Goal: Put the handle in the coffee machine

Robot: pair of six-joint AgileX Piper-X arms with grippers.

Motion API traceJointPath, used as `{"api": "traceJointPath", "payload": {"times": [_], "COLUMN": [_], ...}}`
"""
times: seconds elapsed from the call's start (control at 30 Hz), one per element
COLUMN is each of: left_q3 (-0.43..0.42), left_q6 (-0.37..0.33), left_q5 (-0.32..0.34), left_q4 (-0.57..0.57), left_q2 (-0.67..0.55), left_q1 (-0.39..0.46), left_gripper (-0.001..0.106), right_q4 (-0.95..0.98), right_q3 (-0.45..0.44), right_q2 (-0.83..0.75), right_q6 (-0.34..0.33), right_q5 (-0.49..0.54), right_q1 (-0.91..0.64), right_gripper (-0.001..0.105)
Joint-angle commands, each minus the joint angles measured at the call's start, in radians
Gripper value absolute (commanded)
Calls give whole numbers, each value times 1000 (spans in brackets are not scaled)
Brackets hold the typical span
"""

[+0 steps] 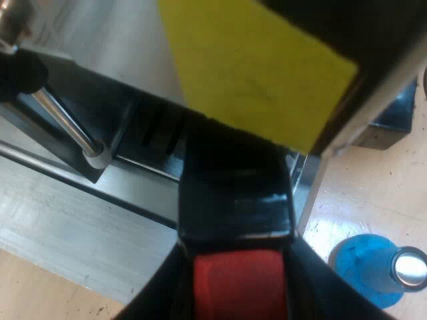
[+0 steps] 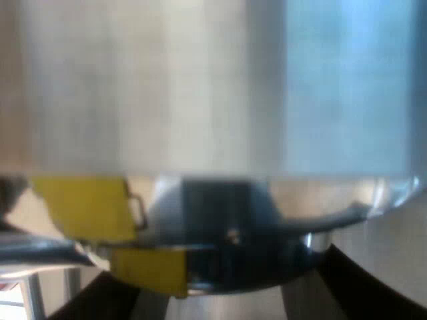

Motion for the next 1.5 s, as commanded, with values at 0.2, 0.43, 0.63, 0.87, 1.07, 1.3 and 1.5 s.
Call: {"api": "traceJointPath", "payload": {"times": [0.2,0.43,0.63,0.87,1.07,1.3,1.5], "left_q3": [-29,-29,-31,-31,-32,-33,-33], "left_q6": [-8,-13,-13,-15,-154,-149,-156], "left_q5": [85,85,85,81,39,-63,-143], "left_q4": [5,20,35,35,-45,-126,-153], "left_q2": [-30,-30,-53,-165,-213,-212,-133], "left_q1": [4,4,4,28,104,109,109], "left_gripper": [47,63,63,63,55,1,1], "right_q4": [-103,-134,-139,-139,-139,-139,-139], "right_q3": [-22,-22,-22,-22,-22,-22,-22], "right_q2": [-20,-22,-25,-25,-25,-25,-25], "right_q6": [-25,-32,-38,-41,-41,-41,-41], "right_q5": [31,36,62,62,62,62,62], "right_q1": [-7,-7,-7,-7,-7,-4,-4], "right_gripper": [41,41,41,41,41,41,41]}}
